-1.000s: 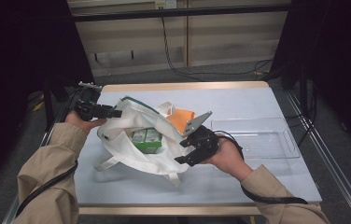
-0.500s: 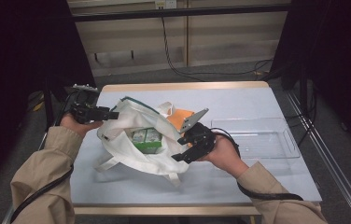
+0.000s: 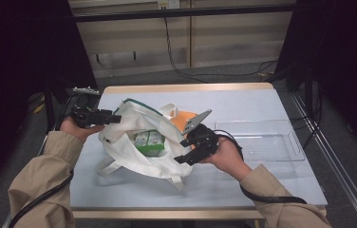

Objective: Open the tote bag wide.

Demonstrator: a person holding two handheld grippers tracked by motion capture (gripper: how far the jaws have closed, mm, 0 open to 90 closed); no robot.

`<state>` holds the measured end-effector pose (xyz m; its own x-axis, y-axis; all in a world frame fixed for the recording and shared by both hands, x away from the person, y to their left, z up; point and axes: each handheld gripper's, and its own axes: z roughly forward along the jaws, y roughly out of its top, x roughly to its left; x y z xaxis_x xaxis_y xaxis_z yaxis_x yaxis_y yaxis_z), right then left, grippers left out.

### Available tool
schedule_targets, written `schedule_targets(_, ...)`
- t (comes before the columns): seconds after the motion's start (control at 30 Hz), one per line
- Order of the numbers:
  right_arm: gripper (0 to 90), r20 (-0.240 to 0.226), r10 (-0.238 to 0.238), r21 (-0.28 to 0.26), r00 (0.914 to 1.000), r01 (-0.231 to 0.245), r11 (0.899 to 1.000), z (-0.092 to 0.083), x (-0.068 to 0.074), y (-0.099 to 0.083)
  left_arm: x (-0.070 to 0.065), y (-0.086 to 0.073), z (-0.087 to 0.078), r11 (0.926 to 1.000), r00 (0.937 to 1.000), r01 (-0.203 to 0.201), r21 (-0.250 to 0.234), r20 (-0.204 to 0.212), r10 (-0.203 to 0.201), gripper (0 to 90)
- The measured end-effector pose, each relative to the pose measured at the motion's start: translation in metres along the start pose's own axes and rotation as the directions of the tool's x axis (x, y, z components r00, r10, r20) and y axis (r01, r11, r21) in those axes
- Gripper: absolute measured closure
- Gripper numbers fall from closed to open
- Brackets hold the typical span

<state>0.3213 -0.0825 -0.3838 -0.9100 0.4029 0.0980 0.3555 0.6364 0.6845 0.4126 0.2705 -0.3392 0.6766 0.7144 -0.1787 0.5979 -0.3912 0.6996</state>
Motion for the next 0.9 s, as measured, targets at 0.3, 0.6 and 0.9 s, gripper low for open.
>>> schedule_targets(0.3,40.5,-0.015,0.002,-0.012,0.9999,-0.002,1.000,0.001,-0.001,0.004,-0.016,0.001,0.003,0.9982,0.9978,-0.058,0.014,0.032,0.058,47.1)
schedule_targets(0.6,45.1,0.011,0.010,-0.029,0.9999,-0.010,1.000,0.001,-0.004,0.010,-0.021,-0.017,0.018,0.9985,0.9963,-0.048,0.025,0.072,0.046,46.9)
schedule_targets(0.9,44.2,0.048,0.008,-0.032,0.9988,-0.007,0.999,-0.004,-0.007,0.013,-0.027,-0.033,0.025,0.9963,0.9943,-0.067,0.054,0.086,0.063,45.0)
